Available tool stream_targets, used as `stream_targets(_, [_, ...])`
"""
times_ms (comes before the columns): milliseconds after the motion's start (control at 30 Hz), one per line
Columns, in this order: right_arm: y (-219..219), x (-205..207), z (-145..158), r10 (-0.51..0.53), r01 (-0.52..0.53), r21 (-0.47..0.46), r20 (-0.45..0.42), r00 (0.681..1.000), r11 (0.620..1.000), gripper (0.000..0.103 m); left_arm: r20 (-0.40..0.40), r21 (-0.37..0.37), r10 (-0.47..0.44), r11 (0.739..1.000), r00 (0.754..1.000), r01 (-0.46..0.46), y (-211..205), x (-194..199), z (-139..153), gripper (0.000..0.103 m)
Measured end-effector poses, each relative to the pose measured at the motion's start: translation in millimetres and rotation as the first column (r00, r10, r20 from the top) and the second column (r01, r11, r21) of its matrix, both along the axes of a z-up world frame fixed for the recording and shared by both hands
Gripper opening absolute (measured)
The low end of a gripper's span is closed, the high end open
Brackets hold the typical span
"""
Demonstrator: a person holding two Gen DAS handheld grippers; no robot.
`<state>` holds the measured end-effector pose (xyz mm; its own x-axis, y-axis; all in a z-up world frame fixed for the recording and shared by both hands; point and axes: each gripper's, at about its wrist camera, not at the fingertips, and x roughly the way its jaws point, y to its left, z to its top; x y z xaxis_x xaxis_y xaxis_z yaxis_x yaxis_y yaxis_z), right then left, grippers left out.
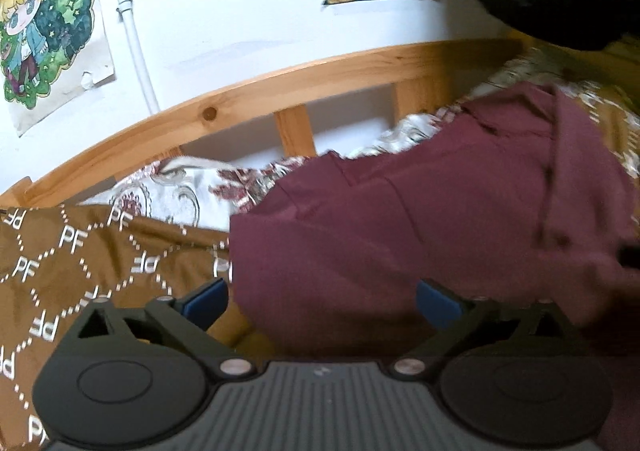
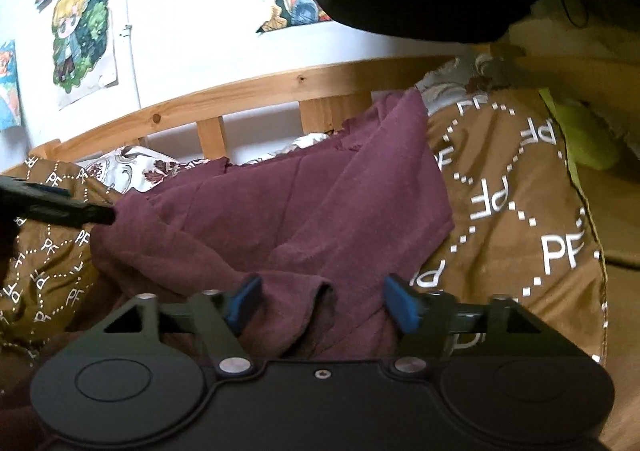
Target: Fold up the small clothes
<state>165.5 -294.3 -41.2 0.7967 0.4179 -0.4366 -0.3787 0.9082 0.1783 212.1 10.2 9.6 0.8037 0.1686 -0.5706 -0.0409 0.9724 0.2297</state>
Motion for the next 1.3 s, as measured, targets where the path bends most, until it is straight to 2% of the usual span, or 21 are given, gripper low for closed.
stream_targets(100, [3, -6, 5, 0.004, -0.004, -0.013, 0.02, 1.0, 1.0, 0.093, -0.039, -0.034, -0.038, 0.999, 0.999, 0.036, 1, -29, -3, 0.102])
stream_targets(200, [5, -16, 10, 0.008, -0.007, -0.026, 0.033, 0.999, 1.0, 0.101, -0.092, -0.118, -0.064, 0.992, 0.994, 0.052, 5, -55, -6, 0.102])
stream_targets(300, [6, -28, 18, 0.003, -0.001, -0.039, 0.047, 0.999, 0.999, 0.102, -0.101, -0.193, -0.092, 0.979, 0.991, 0.071, 9, -84, -5, 0.102])
stream_targets(367, [7, -37, 26, -0.002, 0.005, -0.049, 0.057, 0.998, 0.999, 0.102, -0.098, -0.212, -0.116, 0.973, 0.988, 0.094, 9, -104, -4, 0.102])
stream_targets(600, [7, -81, 47, 0.011, -0.006, -0.063, 0.082, 0.997, 0.998, 0.102, -0.117, -0.17, -0.243, 0.96, 0.963, 0.222, -2, -158, -10, 0.102])
stream_targets(867, [0, -138, 46, 0.02, -0.012, -0.205, 0.034, 0.999, 0.979, 0.102, -0.182, -0.141, -0.318, 0.945, 0.931, 0.295, -22, -174, -31, 0.102])
stream_targets(967, [-6, -153, 43, 0.006, -0.001, -0.242, 0.018, 1.0, 0.97, 0.102, -0.22, -0.091, -0.316, 0.949, 0.923, 0.303, -29, -172, -40, 0.102])
stream_targets(1067, [-12, -162, 40, -0.015, 0.011, -0.242, -0.013, 1.0, 0.97, 0.102, -0.251, -0.048, -0.309, 0.95, 0.917, 0.307, -34, -170, -49, 0.102])
stream_targets(1133, [-12, -166, 37, -0.02, 0.011, -0.243, -0.034, 0.999, 0.97, 0.102, -0.256, -0.023, -0.291, 0.955, 0.922, 0.295, -36, -168, -54, 0.102])
stream_targets(1300, [-6, -165, 35, -0.002, -0.008, -0.271, -0.036, 0.999, 0.963, 0.102, -0.271, -0.023, -0.267, 0.962, 0.925, 0.271, -33, -162, -57, 0.102])
